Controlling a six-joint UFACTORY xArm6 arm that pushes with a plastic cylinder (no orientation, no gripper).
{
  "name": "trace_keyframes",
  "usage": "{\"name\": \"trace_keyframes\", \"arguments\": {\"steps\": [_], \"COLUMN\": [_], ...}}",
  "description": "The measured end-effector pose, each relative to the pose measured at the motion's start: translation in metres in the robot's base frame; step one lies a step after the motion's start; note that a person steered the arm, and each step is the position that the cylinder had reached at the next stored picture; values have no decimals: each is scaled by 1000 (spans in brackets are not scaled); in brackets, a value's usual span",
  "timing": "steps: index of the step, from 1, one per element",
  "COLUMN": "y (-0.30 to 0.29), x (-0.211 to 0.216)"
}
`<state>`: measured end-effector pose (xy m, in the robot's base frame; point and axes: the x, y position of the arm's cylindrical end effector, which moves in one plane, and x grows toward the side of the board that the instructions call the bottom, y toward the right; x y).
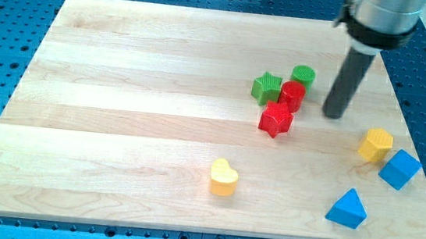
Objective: Place the green circle into the green star and red circle
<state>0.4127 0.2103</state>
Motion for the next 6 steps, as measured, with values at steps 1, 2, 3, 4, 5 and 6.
{"name": "trace_keyframes", "arguments": {"steps": [1, 2, 3, 4, 5, 6], "y": [11, 6, -15, -35, -55, -64], "x": [-33, -48, -48, -48, -48, -48]}}
